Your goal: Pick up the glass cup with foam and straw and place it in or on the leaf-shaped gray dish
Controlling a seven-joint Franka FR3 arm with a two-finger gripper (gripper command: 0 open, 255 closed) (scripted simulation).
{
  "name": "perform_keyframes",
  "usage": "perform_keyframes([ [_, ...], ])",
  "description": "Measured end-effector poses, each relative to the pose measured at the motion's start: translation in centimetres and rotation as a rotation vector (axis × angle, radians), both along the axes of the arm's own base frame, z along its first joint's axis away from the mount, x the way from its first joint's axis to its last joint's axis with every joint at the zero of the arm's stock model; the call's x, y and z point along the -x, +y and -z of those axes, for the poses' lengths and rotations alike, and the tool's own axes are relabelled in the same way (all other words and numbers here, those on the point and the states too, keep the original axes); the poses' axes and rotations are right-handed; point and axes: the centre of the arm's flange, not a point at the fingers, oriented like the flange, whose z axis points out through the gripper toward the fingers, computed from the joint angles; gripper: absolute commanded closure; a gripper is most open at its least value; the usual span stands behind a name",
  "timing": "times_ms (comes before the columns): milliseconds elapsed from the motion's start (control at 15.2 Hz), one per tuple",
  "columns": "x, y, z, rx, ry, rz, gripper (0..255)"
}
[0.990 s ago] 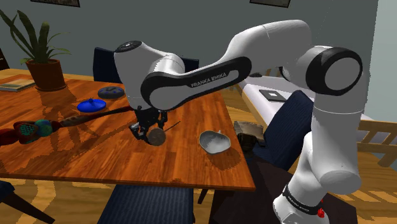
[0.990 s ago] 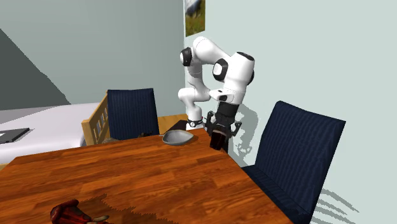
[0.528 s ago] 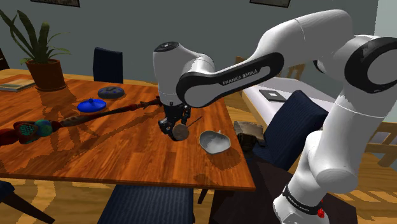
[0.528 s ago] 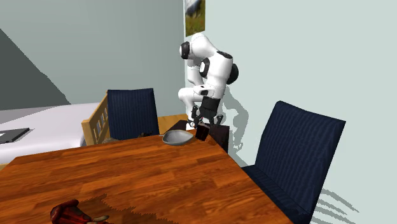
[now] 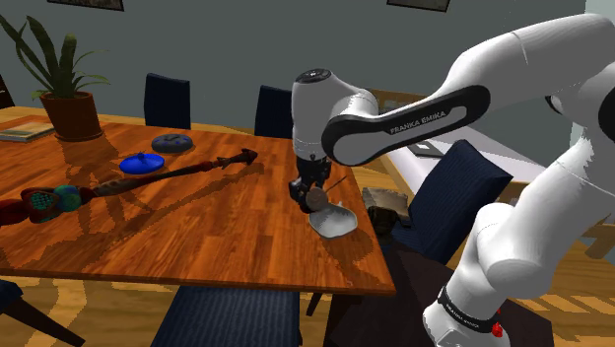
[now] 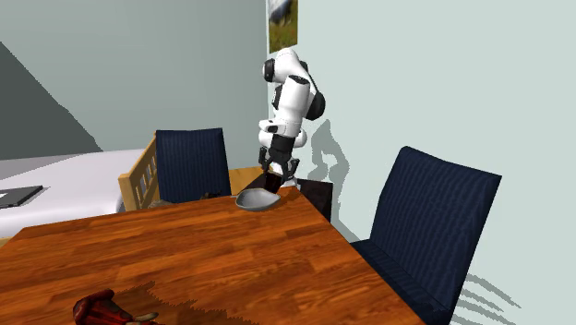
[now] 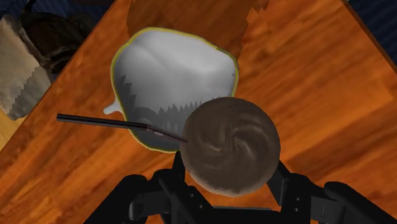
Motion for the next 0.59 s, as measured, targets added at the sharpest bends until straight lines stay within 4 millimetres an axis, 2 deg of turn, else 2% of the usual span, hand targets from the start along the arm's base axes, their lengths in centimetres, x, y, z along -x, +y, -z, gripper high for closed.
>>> perform_keyframes([
  [198, 1.5, -3.4, 0.2, 0.000, 0.000, 0.000, 255],
  [264, 2.1, -5.1, 0.3, 0.000, -0.001, 0.001, 255],
  [396, 2.9, -6.1, 0.8, 0.000, 0.000, 0.000, 255],
  [594, 3.1, -6.3, 2.2, 0.000, 0.000, -0.001, 255],
])
